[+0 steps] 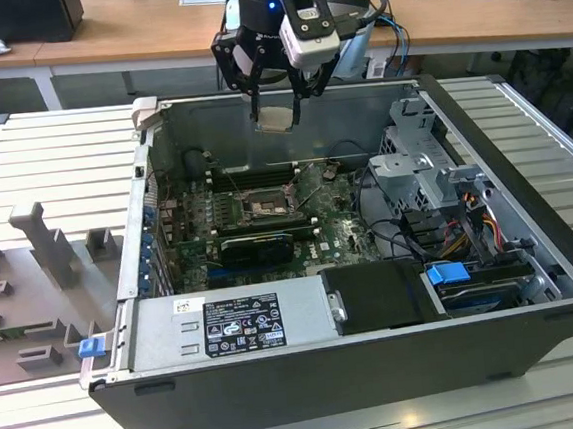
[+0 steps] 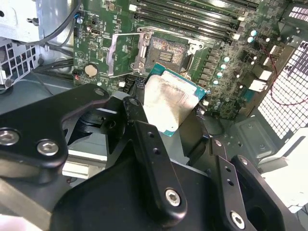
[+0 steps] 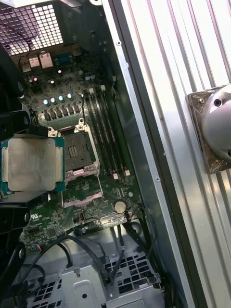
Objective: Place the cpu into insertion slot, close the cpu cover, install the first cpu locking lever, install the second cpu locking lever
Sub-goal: 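Place the cpu into insertion slot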
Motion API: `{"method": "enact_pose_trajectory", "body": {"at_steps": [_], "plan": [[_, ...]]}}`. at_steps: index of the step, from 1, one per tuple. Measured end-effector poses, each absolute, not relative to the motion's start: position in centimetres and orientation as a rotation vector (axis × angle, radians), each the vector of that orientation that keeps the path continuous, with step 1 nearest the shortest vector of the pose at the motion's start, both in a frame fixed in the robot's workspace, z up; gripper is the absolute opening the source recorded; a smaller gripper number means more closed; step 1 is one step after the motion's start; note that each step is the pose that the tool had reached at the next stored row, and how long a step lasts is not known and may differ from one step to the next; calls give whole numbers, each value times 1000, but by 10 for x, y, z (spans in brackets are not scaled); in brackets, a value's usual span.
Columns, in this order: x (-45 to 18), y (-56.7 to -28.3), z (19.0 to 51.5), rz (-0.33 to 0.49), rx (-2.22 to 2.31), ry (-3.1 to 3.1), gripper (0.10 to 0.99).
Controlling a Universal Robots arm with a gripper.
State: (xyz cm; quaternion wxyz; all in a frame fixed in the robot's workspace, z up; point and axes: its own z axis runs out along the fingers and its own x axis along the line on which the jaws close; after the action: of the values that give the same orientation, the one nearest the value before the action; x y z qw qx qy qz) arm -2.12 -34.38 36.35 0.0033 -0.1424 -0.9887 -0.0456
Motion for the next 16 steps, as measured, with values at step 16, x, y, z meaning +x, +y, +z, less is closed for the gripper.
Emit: {"method": "enact_pose_trajectory", "body": {"at_steps": [16], "plan": [[-21,-344,363,-143,-530,-3089,529]]}}
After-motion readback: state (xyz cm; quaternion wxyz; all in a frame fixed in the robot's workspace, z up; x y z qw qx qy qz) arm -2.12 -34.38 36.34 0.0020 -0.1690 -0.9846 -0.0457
